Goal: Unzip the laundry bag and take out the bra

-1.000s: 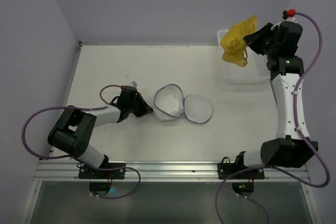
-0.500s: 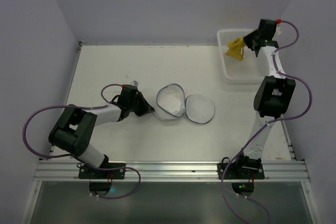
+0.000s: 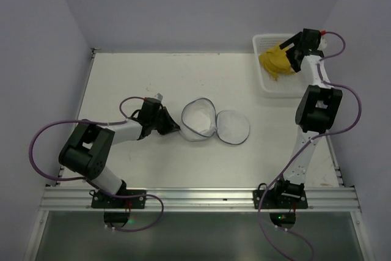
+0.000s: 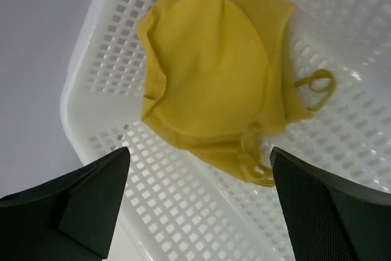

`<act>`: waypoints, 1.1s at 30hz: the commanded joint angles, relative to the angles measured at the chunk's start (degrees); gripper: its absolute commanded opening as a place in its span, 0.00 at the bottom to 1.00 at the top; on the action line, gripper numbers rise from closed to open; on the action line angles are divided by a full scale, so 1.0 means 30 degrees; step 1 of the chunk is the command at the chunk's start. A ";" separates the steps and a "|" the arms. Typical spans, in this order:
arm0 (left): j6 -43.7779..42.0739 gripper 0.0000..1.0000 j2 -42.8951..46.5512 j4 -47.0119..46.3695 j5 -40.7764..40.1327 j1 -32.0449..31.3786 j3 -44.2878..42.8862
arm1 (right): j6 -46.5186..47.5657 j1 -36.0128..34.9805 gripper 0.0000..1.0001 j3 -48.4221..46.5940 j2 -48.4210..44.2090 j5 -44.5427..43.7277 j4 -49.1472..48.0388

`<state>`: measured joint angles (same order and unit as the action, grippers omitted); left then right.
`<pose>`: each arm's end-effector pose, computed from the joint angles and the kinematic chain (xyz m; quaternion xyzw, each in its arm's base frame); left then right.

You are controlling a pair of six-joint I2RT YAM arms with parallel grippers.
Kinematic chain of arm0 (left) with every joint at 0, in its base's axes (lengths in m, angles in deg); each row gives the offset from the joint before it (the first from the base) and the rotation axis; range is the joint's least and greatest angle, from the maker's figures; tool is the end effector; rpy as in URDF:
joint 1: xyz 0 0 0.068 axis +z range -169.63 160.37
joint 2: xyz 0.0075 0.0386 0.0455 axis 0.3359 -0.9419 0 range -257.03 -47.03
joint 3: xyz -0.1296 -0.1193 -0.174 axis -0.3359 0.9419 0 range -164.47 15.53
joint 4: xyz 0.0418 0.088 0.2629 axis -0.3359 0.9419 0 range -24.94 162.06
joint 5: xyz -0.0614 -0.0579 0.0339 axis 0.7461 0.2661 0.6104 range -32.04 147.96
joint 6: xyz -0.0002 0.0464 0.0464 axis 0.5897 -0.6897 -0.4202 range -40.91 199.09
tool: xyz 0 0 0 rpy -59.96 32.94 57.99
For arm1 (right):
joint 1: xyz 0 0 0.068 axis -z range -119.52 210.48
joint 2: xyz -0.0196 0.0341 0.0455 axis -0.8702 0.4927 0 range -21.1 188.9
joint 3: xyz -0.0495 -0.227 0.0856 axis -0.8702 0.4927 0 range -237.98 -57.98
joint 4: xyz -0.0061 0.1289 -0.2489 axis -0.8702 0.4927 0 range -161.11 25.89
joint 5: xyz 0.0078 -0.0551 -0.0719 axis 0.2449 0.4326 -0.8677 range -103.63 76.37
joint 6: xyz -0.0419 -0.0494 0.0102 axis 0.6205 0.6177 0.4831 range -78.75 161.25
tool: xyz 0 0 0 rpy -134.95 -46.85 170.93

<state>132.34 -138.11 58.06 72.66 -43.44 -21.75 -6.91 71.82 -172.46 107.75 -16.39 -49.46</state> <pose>0.2823 -0.1389 0.0824 -0.1888 0.9039 -0.3204 0.2115 0.5313 -0.1091 0.2173 0.4515 0.7680 0.1230 0.4373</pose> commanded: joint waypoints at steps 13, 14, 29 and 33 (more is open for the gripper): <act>-0.1549 0.00 0.0890 0.0196 -0.0036 -0.0090 0.0296 | 0.6590 -0.8807 0.77 1.1170 -1.4589 0.4727 0.0813; -0.1579 0.00 0.0919 0.0196 -0.0094 -0.0090 0.0355 | 0.6533 -1.0441 0.77 1.2075 -1.4999 0.4759 0.0695; -0.1316 0.00 0.1505 -0.0126 -0.0212 -0.0090 0.1059 | 0.4043 -1.6931 0.66 1.6067 -1.2133 0.3618 -0.1678; -0.1258 0.00 0.1418 -0.0155 -0.0154 -0.0090 0.0854 | 0.3722 -1.6991 0.65 1.6245 -1.1723 0.2423 -0.1505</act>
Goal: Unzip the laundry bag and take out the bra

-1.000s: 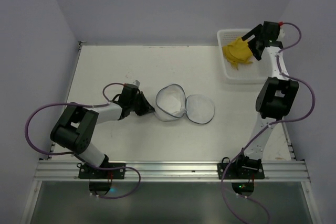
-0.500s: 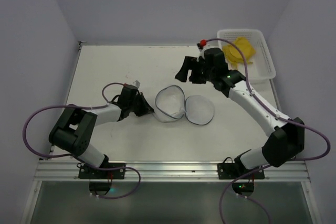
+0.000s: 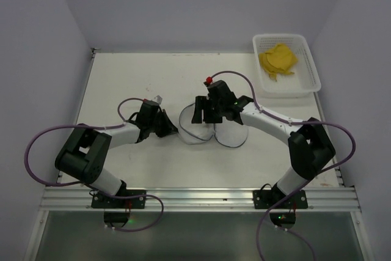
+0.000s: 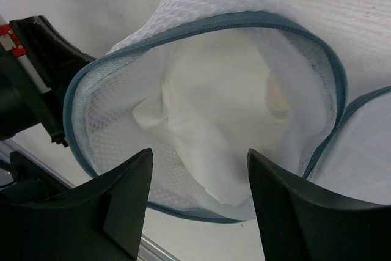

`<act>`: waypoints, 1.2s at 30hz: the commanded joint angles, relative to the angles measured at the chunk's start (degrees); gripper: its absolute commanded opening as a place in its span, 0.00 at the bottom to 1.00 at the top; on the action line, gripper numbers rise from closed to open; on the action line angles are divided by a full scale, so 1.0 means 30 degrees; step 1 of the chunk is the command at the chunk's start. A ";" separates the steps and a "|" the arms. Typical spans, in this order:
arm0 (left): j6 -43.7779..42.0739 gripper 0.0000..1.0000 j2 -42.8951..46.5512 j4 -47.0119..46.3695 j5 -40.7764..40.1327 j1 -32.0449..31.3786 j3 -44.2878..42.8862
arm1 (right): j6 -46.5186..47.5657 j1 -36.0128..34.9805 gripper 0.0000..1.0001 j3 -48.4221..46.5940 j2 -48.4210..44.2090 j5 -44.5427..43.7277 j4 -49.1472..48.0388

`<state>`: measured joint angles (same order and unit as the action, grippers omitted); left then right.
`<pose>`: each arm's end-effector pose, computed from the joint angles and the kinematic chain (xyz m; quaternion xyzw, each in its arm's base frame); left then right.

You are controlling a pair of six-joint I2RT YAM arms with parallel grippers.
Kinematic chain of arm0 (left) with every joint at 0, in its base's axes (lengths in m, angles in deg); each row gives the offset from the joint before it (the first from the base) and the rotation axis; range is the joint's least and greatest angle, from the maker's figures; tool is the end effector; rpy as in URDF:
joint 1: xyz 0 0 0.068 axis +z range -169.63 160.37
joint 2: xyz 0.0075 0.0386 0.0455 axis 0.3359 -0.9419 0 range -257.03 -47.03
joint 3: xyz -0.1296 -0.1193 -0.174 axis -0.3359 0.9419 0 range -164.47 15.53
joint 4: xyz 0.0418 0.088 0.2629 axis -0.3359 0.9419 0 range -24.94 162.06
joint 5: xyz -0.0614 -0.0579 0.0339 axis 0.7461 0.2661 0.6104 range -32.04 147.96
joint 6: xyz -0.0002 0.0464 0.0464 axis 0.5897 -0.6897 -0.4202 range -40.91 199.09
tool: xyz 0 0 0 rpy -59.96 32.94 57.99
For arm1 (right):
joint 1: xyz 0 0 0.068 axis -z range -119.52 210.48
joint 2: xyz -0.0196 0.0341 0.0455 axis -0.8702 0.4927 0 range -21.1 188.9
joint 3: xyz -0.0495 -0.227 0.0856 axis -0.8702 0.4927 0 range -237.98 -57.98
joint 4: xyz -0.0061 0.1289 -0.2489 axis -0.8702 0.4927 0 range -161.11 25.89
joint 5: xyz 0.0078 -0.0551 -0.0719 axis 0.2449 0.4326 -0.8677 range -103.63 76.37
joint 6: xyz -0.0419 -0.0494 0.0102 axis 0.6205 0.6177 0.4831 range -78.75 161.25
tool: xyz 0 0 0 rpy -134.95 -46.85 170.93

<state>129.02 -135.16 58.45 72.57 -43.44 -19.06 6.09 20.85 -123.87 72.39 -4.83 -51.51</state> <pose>0.2717 -0.1342 0.0831 -0.1631 0.9094 -0.3130 0.2203 0.2893 0.2498 0.1896 -0.0642 0.9265 0.2777 0.2456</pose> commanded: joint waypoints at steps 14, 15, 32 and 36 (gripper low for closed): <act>0.0114 0.00 -0.0210 -0.0755 0.0286 -0.0090 -0.0218 | -0.1142 -0.0059 0.69 -0.0185 0.1413 -0.2435 0.0411; 0.0143 0.00 -0.0239 -0.0755 0.0315 -0.0090 -0.0248 | -0.1142 -0.0088 0.70 -0.0244 0.1675 -0.2434 0.0441; 0.0641 0.00 -0.1968 -0.1927 0.0667 -0.0529 -0.0540 | -0.0704 -0.0762 0.21 -0.0303 0.4169 -0.0473 -0.0877; 0.0612 0.00 -0.1706 -0.1724 0.0609 -0.0529 -0.0541 | -0.0294 -0.0704 0.00 0.0018 0.3028 0.0377 -0.1169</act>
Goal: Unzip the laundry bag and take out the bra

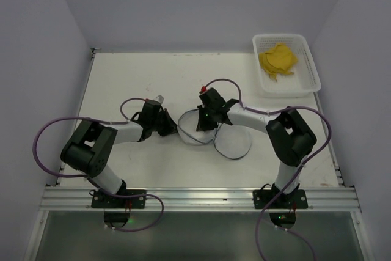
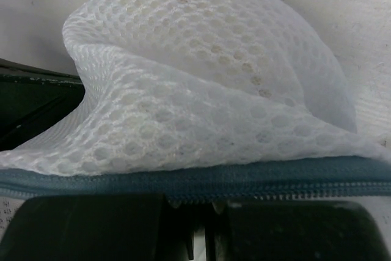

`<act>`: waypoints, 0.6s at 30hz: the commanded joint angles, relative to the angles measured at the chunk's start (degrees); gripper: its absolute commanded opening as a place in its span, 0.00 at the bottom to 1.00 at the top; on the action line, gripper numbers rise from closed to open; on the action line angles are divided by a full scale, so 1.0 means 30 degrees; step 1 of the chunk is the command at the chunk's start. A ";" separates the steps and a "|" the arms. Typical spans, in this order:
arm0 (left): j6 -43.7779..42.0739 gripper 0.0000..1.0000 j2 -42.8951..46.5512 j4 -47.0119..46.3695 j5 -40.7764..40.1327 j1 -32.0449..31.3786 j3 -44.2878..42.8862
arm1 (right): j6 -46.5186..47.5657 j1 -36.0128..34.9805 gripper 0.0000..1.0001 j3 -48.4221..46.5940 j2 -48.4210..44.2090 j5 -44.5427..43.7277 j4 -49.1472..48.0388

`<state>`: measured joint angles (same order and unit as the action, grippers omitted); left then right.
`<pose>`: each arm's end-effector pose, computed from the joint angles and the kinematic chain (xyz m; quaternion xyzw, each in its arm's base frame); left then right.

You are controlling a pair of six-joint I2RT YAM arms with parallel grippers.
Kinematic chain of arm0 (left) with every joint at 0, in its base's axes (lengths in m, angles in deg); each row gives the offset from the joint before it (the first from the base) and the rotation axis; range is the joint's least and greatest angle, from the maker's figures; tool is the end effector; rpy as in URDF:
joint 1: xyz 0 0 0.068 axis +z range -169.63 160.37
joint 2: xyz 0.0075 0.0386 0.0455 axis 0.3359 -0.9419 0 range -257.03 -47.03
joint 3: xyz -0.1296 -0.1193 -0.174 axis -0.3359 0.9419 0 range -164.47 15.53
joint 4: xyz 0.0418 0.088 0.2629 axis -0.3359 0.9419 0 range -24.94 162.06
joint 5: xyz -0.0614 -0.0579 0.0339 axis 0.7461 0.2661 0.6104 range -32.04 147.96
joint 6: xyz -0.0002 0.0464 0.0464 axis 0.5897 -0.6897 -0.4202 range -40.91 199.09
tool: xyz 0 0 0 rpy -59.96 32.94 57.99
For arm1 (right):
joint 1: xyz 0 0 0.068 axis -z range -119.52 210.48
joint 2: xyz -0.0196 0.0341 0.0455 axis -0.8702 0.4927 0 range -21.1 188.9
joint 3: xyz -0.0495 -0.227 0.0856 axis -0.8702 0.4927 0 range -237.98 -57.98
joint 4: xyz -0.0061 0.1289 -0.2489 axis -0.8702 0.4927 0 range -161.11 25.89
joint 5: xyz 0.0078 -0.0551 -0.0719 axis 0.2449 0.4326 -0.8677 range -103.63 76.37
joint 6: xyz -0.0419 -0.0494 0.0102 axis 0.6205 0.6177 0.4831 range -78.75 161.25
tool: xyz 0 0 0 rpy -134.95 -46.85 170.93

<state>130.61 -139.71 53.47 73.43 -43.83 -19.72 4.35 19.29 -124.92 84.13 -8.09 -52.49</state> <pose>0.2777 -0.1399 0.0712 -0.1677 0.9042 -0.3270 0.2175 0.2949 0.2646 0.1208 -0.0496 0.9563 0.2152 0.1917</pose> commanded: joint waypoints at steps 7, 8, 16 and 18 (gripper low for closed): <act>-0.0652 0.00 0.1362 0.2163 -0.1401 -0.0310 -0.0995 | 0.1285 0.0748 0.00 0.0895 -0.5013 0.4154 -0.0784; -0.0739 0.00 0.1451 0.2601 -0.1521 -0.0281 -0.1170 | 0.1605 0.0925 0.00 0.0896 -0.5453 0.4739 -0.0784; -0.0858 0.00 0.1832 0.3132 -0.1844 -0.0134 -0.1172 | 0.3658 0.1921 0.00 -0.0071 -0.8410 1.0653 0.1062; -0.0858 0.00 0.1978 0.3249 -0.1873 -0.0134 -0.1201 | 0.3718 0.2302 0.00 -0.0100 -0.9058 1.1770 0.1091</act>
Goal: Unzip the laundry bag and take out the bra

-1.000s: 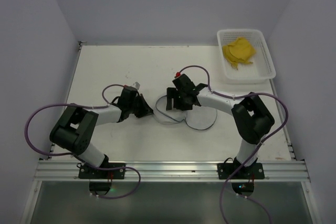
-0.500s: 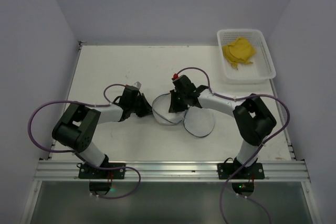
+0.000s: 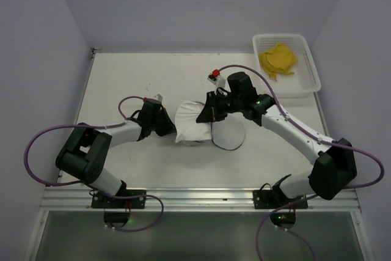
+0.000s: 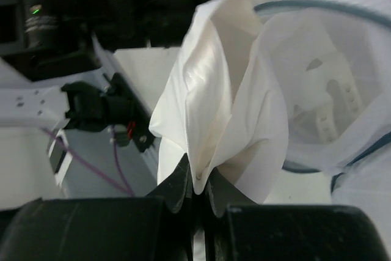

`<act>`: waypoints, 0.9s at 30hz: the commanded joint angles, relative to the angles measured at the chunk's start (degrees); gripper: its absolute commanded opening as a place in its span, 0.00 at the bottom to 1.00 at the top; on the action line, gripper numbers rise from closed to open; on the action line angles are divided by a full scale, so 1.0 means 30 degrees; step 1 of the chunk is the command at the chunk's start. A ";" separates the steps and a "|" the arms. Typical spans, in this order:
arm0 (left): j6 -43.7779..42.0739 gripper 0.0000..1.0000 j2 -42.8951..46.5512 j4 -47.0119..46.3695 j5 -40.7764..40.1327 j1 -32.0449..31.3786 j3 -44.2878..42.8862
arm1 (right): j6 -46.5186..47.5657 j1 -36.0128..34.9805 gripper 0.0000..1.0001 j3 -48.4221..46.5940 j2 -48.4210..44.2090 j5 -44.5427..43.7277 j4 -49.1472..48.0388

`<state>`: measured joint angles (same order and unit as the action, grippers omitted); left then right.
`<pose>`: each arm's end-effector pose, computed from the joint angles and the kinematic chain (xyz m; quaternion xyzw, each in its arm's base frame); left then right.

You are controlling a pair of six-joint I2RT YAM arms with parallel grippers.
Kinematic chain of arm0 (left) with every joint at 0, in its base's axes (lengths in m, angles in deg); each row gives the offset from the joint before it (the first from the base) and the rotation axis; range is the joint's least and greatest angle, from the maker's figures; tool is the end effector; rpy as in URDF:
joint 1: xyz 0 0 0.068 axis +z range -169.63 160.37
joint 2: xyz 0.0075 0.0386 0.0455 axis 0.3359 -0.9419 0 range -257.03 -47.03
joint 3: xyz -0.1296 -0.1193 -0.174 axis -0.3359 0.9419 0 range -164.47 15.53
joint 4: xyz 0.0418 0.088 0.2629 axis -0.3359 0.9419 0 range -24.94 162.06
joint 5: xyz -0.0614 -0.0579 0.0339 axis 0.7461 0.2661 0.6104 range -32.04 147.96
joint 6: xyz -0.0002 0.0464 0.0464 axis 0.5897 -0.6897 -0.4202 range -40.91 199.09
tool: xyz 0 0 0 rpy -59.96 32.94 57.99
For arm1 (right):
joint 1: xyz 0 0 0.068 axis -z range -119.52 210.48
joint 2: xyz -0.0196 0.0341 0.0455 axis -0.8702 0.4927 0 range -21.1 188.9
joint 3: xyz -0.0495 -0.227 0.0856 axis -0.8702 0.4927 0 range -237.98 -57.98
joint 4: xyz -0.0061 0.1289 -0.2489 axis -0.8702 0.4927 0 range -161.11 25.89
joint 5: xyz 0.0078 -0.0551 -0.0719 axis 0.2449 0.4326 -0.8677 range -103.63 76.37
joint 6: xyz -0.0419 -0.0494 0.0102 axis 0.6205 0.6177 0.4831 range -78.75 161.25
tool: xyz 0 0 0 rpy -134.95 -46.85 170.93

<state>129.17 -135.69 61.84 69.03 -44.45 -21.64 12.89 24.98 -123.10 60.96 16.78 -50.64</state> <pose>0.2767 -0.1389 0.0881 -0.1699 0.9151 -0.2870 0.2266 0.2717 0.2258 0.2573 -0.1698 0.8562 0.4257 0.2384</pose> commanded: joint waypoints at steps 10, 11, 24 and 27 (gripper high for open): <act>-0.0318 0.00 0.0814 0.0840 -0.0614 0.0128 -0.0502 | 0.2834 0.4355 0.00 -0.5095 -0.4295 0.2991 0.5599; -0.0318 0.00 0.0843 0.0840 -0.0614 0.0128 -0.0414 | 0.2687 0.4713 0.00 -0.5389 -0.4500 0.2639 0.5599; 0.0063 0.00 0.1751 0.0577 -0.0175 0.0128 0.0641 | -0.0594 1.1621 0.00 -0.9172 -0.3070 -0.9987 0.3584; 0.0121 0.00 0.1780 0.0577 -0.0087 0.0128 0.0641 | -0.1444 1.3730 0.00 -0.9113 -0.1635 -1.0901 0.2238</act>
<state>129.17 -131.80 64.05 68.25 -44.40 -20.20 12.37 61.15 -149.31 52.39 -8.05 -38.57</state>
